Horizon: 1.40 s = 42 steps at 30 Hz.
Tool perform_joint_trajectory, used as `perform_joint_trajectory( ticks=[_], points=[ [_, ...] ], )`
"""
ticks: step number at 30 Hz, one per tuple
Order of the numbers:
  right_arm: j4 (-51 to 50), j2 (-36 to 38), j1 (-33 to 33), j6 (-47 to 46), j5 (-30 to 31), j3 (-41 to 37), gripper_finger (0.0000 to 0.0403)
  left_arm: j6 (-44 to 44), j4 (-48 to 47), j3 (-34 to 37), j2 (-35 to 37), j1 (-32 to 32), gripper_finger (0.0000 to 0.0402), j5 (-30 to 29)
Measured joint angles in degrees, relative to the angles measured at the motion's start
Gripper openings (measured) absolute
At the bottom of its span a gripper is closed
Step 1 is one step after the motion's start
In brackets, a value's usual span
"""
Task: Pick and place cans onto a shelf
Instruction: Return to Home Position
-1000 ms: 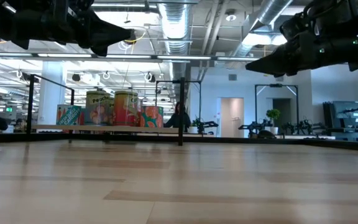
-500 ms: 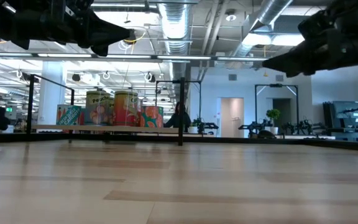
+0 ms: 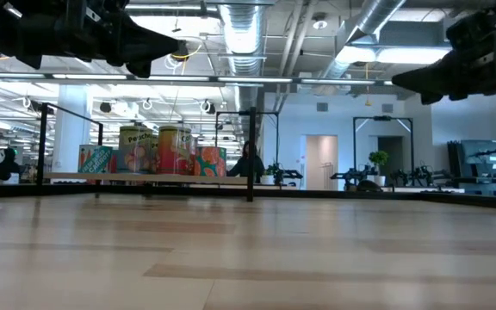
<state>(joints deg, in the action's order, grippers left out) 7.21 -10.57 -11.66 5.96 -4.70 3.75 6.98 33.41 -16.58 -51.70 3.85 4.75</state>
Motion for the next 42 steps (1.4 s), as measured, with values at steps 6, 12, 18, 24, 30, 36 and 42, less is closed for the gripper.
perform_joint_trajectory(
  ticks=[6,12,18,24,30,36,42],
  points=[
    [-2.98,10.43,-1.78,-0.42,0.18,-3.26,0.0008,-0.04,1.09,-0.02,0.00,0.01,0.0000,-0.04],
    [-4.55,10.30,-3.80,-1.26,0.25,-3.28,0.0009,-0.02,2.38,-0.02,-0.36,0.26,0.0000,-0.07],
    [-4.81,10.49,-4.63,-1.46,0.24,-3.30,0.0009,-0.37,3.30,-0.02,-0.30,0.44,0.0000,0.15],
    [-5.17,10.47,-4.61,-1.16,0.18,-3.32,0.0009,-0.21,-6.58,-0.04,7.48,0.44,0.0000,-2.28],
    [-5.28,10.47,-4.61,-0.96,0.07,-3.35,0.0009,-1.76,-10.00,4.34,19.22,0.53,0.0000,-2.49],
    [-5.17,10.47,-4.61,-0.96,0.07,-3.39,0.0009,-5.60,-5.22,15.94,34.11,2.87,0.0000,-3.48],
    [-5.45,10.47,-4.63,-0.16,0.07,-3.39,0.0009,-5.69,-21.62,15.62,50.07,4.14,0.0000,-3.87]
  ],
)
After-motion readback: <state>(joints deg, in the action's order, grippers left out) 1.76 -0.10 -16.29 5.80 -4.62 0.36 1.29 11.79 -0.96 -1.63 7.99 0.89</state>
